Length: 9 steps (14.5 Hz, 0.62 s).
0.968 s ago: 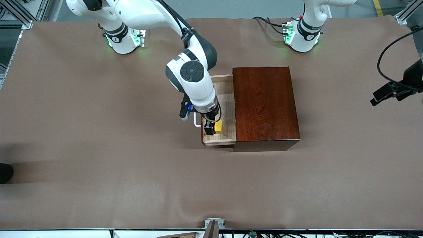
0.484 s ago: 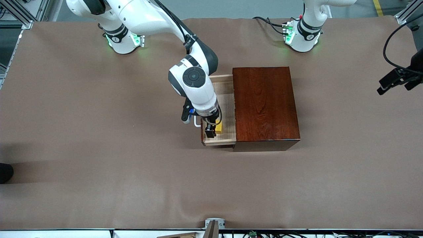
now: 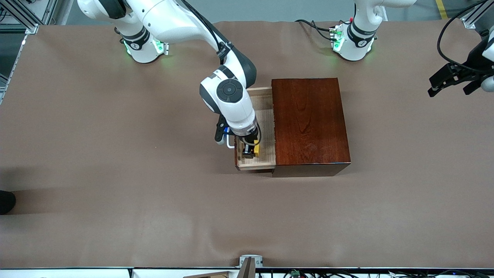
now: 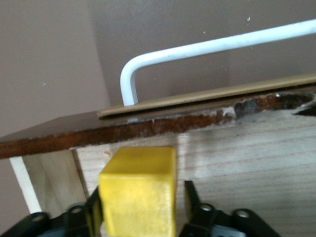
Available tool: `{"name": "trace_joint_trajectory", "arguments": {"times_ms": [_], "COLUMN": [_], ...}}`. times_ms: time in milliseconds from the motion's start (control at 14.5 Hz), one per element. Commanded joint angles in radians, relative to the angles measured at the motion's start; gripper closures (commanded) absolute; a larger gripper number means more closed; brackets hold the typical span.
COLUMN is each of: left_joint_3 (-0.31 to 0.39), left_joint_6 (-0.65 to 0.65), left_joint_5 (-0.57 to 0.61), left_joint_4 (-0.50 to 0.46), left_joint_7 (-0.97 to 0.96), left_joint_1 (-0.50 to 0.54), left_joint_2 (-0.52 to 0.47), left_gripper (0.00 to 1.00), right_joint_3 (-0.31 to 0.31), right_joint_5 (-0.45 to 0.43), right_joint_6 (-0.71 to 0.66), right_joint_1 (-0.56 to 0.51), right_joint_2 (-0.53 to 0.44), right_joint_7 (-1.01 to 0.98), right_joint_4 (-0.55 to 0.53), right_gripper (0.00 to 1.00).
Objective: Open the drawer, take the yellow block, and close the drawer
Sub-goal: 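Close the right gripper on the yellow cube and lift it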
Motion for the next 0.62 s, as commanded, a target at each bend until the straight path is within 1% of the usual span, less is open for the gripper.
{"name": "trace_joint_trajectory", "arguments": {"times_ms": [0, 138, 207, 276, 415, 553], "left_joint_3": [0.026, 0.026, 0.026, 0.025, 0.015, 0.002], "left_joint_6": [-0.039, -0.031, -0.028, -0.03, -0.06, -0.117], "left_joint_5": [0.007, -0.013, -0.021, -0.019, -0.022, -0.031], "left_joint_4": [0.021, 0.022, 0.028, 0.054, 0.152, 0.226], "left_joint_7": [0.131, 0.231, 0.225, 0.223, 0.219, 0.172], "left_joint_1": [0.094, 0.186, 0.188, 0.184, 0.17, 0.167], "left_joint_2": [-0.002, 0.008, 0.014, 0.04, 0.109, 0.144], "left_gripper": [0.0, 0.0, 0.0, 0.0, 0.0, 0.0], "right_joint_3": [0.006, 0.009, 0.012, 0.013, 0.012, 0.004], "right_joint_5": [0.007, 0.008, 0.011, 0.017, 0.059, 0.065], "right_joint_6": [-0.015, -0.108, -0.166, -0.218, -0.336, -0.393], "right_joint_1": [-0.006, -0.001, 0.0, -0.001, -0.009, -0.013], "right_joint_2": [-0.024, -0.067, -0.096, -0.118, -0.156, -0.216], "right_joint_7": [0.0, 0.0, -0.001, 0.0, -0.016, -0.151], "right_joint_4": [0.025, 0.026, 0.04, 0.069, 0.116, 0.109], "right_gripper": [0.79, 0.79, 0.79, 0.79, 0.79, 0.79]}}
